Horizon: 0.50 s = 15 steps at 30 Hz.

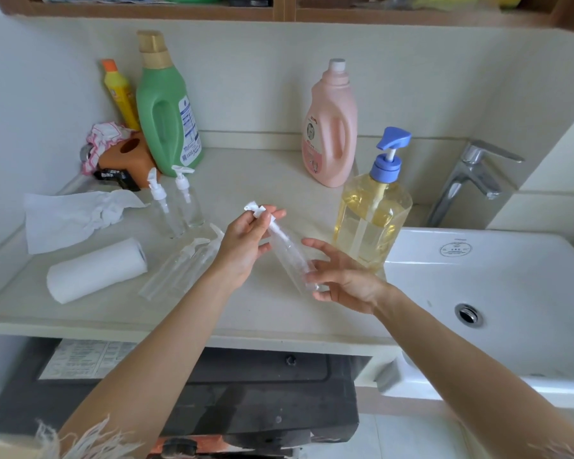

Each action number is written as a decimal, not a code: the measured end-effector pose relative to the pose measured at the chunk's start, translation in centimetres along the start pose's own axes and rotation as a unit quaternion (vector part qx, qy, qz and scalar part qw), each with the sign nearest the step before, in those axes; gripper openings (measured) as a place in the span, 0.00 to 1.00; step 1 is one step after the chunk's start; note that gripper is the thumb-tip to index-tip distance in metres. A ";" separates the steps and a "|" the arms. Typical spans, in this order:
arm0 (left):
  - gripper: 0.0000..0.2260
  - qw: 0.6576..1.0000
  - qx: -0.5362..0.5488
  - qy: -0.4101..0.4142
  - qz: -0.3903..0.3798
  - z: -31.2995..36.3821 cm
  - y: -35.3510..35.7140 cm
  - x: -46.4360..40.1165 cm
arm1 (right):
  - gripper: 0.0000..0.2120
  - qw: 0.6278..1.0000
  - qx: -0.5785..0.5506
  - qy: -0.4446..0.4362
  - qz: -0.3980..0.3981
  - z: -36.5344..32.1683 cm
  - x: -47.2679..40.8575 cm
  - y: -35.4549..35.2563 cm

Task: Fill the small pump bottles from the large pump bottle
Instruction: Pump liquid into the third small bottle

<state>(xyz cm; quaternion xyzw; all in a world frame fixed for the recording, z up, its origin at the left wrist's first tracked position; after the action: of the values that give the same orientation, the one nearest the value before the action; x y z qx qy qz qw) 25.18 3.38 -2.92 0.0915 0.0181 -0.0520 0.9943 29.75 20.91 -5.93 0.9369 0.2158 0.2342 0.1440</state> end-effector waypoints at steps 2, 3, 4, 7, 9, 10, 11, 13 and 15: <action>0.07 1.000 0.002 -0.007 -0.008 -0.1 -0.2 0.0 | 0.30 0.999 -0.003 0.029 -0.044 0.2 0.1 0.8; 0.07 1.000 -0.002 -0.008 -0.012 -0.1 -0.3 0.0 | 0.25 0.998 0.009 0.037 -0.055 0.2 -0.1 1.0; 0.07 1.000 -0.008 -0.004 -0.010 0.0 -0.3 -0.1 | 0.20 0.997 0.044 0.038 -0.051 0.1 -0.1 1.3; 0.05 0.996 0.016 0.054 0.072 0.8 -1.2 -0.6 | 0.16 0.962 0.264 0.029 0.059 -0.7 0.1 0.9; 0.05 0.978 -0.011 0.120 0.172 1.6 -2.8 -1.2 | 0.17 0.888 0.430 0.029 0.159 -1.3 0.4 -0.2; 0.06 0.966 -0.033 0.145 0.211 1.8 -3.4 -1.5 | 0.18 0.839 0.507 0.027 0.199 -1.5 0.8 -0.6; 0.09 0.954 -0.053 0.170 0.240 2.1 -3.9 -1.8 | 0.19 0.794 0.564 0.025 0.227 -1.5 1.1 -0.7; 0.10 0.940 -0.085 0.208 0.257 2.3 -4.4 -2.6 | 0.22 0.745 0.613 0.018 0.261 -1.3 1.4 -0.7; 0.10 0.939 -0.171 0.194 0.226 1.8 -4.6 -4.3 | 0.23 0.721 0.632 0.008 0.284 -0.9 1.5 -0.4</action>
<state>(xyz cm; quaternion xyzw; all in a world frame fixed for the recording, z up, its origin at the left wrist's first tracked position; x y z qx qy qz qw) 20.51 -1.01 -1.76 -0.0700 0.1985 0.1962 0.9577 30.37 22.16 -4.72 0.8260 0.0387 0.0814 -0.5565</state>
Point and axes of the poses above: each hand's wrist, its own x-axis away from the middle knuckle, its own y-axis out of the palm, z = x × y, the point moved 3 cm from there along -x, towards the middle knuckle, and after that the axes turned 4 degrees about y, right-handed, at the moved point
